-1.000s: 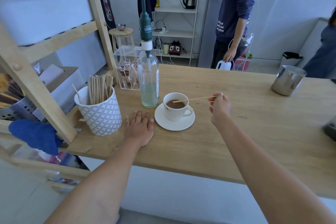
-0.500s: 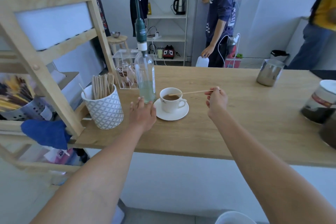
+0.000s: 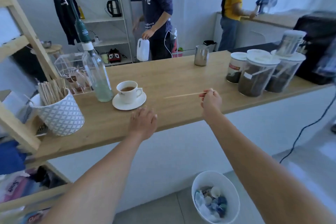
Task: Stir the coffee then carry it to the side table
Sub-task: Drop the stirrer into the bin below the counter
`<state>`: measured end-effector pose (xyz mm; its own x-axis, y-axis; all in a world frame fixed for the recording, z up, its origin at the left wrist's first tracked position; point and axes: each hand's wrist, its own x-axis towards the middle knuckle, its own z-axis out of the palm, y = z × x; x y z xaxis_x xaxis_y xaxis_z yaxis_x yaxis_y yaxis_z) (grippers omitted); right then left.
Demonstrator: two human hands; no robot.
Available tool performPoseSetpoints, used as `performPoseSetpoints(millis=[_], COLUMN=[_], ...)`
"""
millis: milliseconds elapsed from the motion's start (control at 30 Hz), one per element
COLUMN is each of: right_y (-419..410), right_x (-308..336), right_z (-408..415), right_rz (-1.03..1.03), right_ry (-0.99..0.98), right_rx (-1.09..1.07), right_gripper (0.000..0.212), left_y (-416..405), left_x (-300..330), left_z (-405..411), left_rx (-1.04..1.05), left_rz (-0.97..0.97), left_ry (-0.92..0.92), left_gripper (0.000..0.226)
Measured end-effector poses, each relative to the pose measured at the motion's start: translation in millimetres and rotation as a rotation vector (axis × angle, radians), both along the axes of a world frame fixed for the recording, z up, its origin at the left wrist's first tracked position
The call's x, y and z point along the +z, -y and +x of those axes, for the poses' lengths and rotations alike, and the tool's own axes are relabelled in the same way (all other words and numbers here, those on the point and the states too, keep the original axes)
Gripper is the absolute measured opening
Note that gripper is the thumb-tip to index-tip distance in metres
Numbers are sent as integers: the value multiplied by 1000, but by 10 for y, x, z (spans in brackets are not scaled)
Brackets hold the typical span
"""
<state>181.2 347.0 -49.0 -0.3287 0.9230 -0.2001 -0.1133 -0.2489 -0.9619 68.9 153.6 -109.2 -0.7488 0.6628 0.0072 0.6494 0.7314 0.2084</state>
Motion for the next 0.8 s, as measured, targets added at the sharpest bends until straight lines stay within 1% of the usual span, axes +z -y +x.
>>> performPoseSetpoints(millis=[167, 300, 467, 667, 733, 800], right_y=[-225, -344, -396, -286, -231, -186], right_x=[50, -18, -269, -733, -886, -1028], right_z=[664, 1018, 1243, 1350, 1393, 1436], right_rz=[134, 290, 483, 760, 794, 766], right_ry=[138, 278, 540, 833, 917, 970], right_rx=[-111, -141, -45, 122, 193, 262], right_gripper=[28, 23, 32, 31, 30, 31], left_y=[-358, -536, -549, -521, -520, -522], left_x=[-127, -221, -366, -400, -414, -433], left_z=[296, 460, 577, 535, 538, 552], left_rx=[-92, -79, -37, -50, -51, -49], left_rz=[-57, -63, -88, -68, -67, -68], left_ry=[17, 33, 49, 24, 17, 0], left_gripper=[53, 59, 60, 59, 59, 59])
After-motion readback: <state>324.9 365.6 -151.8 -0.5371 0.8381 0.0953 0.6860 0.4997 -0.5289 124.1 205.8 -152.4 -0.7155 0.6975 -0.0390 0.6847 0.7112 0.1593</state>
